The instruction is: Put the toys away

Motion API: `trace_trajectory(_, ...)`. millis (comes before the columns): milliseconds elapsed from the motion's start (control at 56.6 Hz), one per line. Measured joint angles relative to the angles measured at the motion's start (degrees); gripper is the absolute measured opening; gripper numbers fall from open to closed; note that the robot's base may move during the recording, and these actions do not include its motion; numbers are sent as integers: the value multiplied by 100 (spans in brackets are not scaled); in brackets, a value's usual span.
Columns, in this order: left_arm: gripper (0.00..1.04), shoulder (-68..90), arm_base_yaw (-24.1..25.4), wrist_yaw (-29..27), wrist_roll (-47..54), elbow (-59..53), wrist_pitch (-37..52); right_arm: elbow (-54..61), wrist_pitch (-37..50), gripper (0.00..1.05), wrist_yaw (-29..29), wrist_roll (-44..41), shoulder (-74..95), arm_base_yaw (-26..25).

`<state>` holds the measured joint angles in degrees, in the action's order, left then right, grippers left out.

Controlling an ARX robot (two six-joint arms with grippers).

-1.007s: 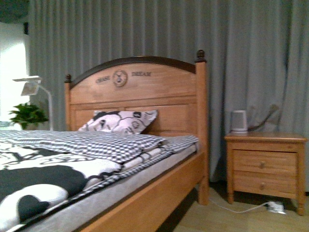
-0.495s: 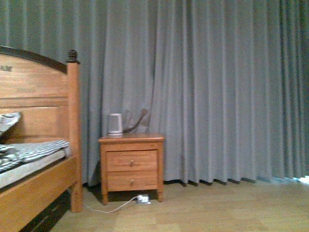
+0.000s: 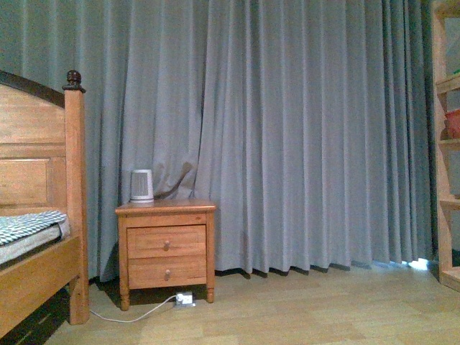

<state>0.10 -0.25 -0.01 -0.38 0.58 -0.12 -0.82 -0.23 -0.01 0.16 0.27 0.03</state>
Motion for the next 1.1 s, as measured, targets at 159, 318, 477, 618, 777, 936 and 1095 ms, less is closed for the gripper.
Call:
trace_trajectory(159,98,0,0,0,0,0,0,0,0,9,-4,0,0,0)
trace_trajectory(318,98,0,0,0,0,0,0,0,0,9,-2,0,0,0)
trace_trajectory(477,98,0,0,-2,-2,0,0,0,0,9,-4,0,0,0)
trace_trajectory(618,98,0,0,0,0,0,0,0,0,9,-2,0,2,0)
trace_trajectory(777,98,0,0,0,0,0,0,0,0,9,-2,0,0,0)
trace_trajectory(936,98,0,0,0,0,0,0,0,0,9,-2,0,0,0)
trace_trajectory(1095,98,0,0,0,0,0,0,0,0,9,-2,0,0,0)
